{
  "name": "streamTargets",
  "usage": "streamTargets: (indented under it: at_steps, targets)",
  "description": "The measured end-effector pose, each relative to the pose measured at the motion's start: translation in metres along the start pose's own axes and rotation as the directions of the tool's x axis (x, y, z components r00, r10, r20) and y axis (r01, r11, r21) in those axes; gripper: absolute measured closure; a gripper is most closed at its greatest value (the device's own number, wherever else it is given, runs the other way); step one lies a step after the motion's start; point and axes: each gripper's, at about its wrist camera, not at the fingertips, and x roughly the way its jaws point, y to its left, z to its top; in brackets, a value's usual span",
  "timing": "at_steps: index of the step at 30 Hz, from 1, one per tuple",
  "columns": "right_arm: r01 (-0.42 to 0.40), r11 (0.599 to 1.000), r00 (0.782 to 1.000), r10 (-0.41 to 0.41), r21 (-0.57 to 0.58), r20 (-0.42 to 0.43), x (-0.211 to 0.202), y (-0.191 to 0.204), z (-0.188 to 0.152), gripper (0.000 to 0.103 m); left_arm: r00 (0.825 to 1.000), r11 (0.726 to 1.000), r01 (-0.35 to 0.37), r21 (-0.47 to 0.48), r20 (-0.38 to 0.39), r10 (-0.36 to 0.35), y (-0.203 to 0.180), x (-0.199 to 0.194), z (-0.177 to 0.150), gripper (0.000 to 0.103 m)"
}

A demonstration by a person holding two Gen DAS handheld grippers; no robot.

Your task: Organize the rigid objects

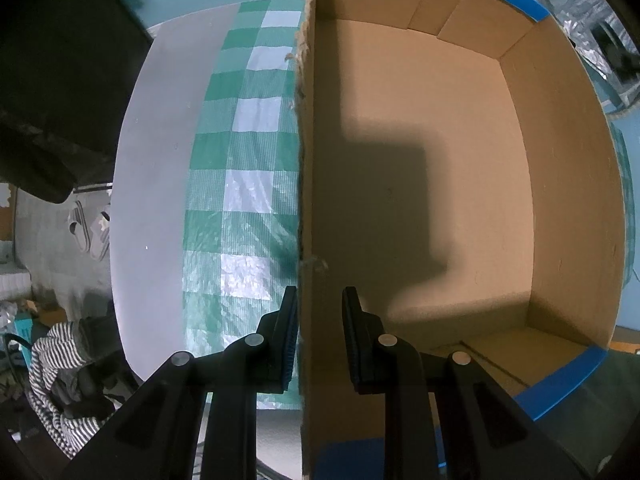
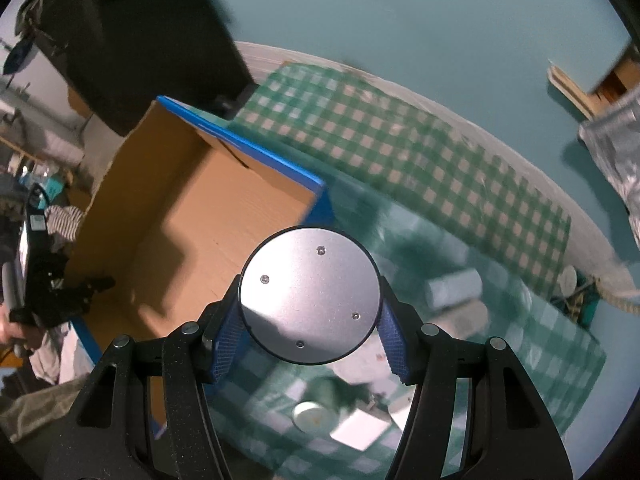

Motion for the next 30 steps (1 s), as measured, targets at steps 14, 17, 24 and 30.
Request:
streamTargets:
  at_steps: [14, 17, 24, 30]
  targets:
    - [-0.01, 0.992, 0.999, 0.003, -0.122, -0.052, 0.049, 0.051, 0.046, 0.042, 1.0, 1.0, 0.012, -0.006, -0.002, -0.012, 0.01, 0.005, -0.009, 0.082]
    - [-0.003, 0.99, 0.997, -0.007, -0.14, -0.074, 0.061, 0.058, 0.049, 0.042, 1.0, 1.0, 0.011, -0.009, 0.003, -0.011, 0.012, 0.004, -0.01, 0.082]
    - [0.019, 0.99, 0.991, -0.037, -0.139, -0.126, 0.09, 0.057, 0.05, 0.042, 1.0, 1.0, 0.014, -0.002, 0.017, -0.014, 0.017, 0.004, -0.01, 0.082]
    - [0.027, 0.989, 0.992, -0.045, -0.146, -0.121, 0.093, 0.055, 0.05, 0.042, 1.0, 1.0, 0.014, 0.015, 0.014, -0.014, 0.017, 0.005, -0.007, 0.082]
